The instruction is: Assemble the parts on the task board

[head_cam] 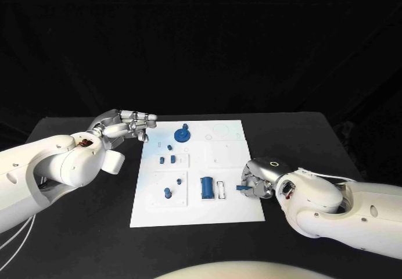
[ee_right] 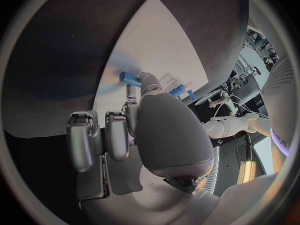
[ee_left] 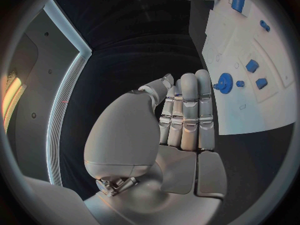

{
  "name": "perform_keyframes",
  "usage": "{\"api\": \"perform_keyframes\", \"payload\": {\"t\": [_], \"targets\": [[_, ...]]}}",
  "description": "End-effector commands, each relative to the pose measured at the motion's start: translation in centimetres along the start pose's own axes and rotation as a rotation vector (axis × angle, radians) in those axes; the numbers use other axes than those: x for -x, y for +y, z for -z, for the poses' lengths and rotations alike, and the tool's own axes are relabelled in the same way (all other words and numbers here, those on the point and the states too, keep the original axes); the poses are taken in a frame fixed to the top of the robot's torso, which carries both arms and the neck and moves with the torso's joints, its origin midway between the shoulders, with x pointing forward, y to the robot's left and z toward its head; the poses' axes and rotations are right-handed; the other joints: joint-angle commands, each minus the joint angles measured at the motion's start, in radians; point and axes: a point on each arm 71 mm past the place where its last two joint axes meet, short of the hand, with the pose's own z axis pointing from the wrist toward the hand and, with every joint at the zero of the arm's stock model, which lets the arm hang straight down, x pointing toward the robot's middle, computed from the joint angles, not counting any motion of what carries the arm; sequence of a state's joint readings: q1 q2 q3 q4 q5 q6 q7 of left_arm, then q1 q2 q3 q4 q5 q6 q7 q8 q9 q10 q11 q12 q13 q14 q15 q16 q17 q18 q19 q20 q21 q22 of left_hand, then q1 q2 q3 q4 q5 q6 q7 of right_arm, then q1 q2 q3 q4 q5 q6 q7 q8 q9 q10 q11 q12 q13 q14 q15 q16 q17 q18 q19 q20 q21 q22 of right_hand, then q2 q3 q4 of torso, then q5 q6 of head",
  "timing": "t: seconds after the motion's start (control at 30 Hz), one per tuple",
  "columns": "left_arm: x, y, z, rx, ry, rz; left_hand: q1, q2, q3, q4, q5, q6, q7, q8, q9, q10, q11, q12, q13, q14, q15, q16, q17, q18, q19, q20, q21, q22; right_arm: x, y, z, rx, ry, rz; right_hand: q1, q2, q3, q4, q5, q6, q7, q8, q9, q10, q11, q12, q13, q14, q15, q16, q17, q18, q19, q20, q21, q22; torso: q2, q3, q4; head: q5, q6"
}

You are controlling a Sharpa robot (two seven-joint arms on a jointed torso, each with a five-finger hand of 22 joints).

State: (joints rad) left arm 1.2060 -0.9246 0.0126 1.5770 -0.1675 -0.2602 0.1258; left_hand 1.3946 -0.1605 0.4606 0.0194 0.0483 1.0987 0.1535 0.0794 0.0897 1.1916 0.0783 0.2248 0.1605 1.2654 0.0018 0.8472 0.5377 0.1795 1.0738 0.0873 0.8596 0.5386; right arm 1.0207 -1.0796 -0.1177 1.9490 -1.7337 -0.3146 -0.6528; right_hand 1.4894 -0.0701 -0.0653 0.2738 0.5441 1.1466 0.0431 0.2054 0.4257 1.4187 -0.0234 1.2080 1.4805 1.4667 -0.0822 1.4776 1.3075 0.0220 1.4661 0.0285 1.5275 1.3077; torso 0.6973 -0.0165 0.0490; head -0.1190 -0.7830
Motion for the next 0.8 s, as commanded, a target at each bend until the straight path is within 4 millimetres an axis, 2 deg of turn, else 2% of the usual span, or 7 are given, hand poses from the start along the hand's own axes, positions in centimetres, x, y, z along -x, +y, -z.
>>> {"api": "perform_keyframes", "payload": {"t": [0.03, 0.4, 0.6, 0.8], "targets": [[-0.3, -0.1, 0.0, -0.007, 0.019, 0.008, 0.001, 0.010, -0.007, -0.001, 0.003, 0.000, 0.000, -0.003, -0.002, -0.006, 0.000, 0.006, 0.001, -0.007, -0.001, 0.003, -0.002, 0.005, 0.001, 0.005, -0.003, -0.001, 0.6, 0.3, 0.0, -0.015, -0.031, -0.052, 0.005, -0.001, 0.008, 0.001, 0.007, 0.006, -0.001, 0.004, 0.005, 0.006, -0.008, 0.001, -0.166, 0.071, -0.008, 0.004, 0.107, -0.014, 0.090, -0.007, 0.004, 0.252, 0.000, -0.0002, 0.0001, 0.000, 0.001], [-0.4, -0.1, -0.1, -0.007, 0.021, 0.008, 0.001, 0.010, -0.007, -0.001, 0.003, 0.000, 0.000, -0.003, -0.002, -0.006, 0.000, 0.006, 0.001, -0.007, -0.001, 0.003, -0.002, 0.005, 0.001, 0.005, -0.003, -0.001, 1.2, 1.8, -0.1, 0.011, -0.045, -0.141, -0.002, -0.006, 0.015, 0.008, 0.010, 0.007, -0.001, 0.004, 0.007, 0.009, -0.008, 0.004, -0.163, 0.072, -0.008, 0.005, 0.110, -0.014, 0.091, -0.007, 0.007, 0.253, 0.000, 0.0001, 0.0004, 0.003, 0.000], [-0.4, -0.1, -0.1, -0.007, 0.022, 0.008, 0.001, 0.010, -0.007, -0.001, 0.003, 0.000, 0.000, -0.003, -0.002, -0.006, 0.000, 0.006, 0.001, -0.007, -0.001, 0.003, -0.002, 0.005, 0.001, 0.005, -0.003, -0.001, 0.8, 2.2, -0.4, 0.004, 0.003, -0.186, -0.017, -0.010, 0.022, 0.015, 0.011, 0.007, -0.001, 0.005, 0.009, 0.011, -0.007, 0.006, -0.162, 0.072, -0.008, 0.005, 0.111, -0.014, 0.092, -0.007, 0.008, 0.253, 0.000, -0.0010, -0.0008, 0.003, 0.001], [-0.5, -0.1, -0.1, -0.008, 0.025, 0.009, 0.001, 0.010, -0.007, -0.001, 0.003, 0.000, 0.000, -0.003, -0.002, -0.006, 0.000, 0.006, 0.001, -0.007, -0.001, 0.003, -0.002, 0.005, 0.001, 0.005, -0.003, -0.001, 0.1, 2.7, -1.1, -0.004, 0.060, -0.223, -0.052, -0.008, 0.032, 0.017, 0.011, 0.008, -0.001, 0.006, 0.013, 0.016, -0.008, 0.014, -0.155, 0.073, -0.008, 0.008, 0.115, -0.015, 0.092, -0.007, 0.011, 0.254, 0.001, 0.0002, 0.0000, 0.001, 0.001]]}}
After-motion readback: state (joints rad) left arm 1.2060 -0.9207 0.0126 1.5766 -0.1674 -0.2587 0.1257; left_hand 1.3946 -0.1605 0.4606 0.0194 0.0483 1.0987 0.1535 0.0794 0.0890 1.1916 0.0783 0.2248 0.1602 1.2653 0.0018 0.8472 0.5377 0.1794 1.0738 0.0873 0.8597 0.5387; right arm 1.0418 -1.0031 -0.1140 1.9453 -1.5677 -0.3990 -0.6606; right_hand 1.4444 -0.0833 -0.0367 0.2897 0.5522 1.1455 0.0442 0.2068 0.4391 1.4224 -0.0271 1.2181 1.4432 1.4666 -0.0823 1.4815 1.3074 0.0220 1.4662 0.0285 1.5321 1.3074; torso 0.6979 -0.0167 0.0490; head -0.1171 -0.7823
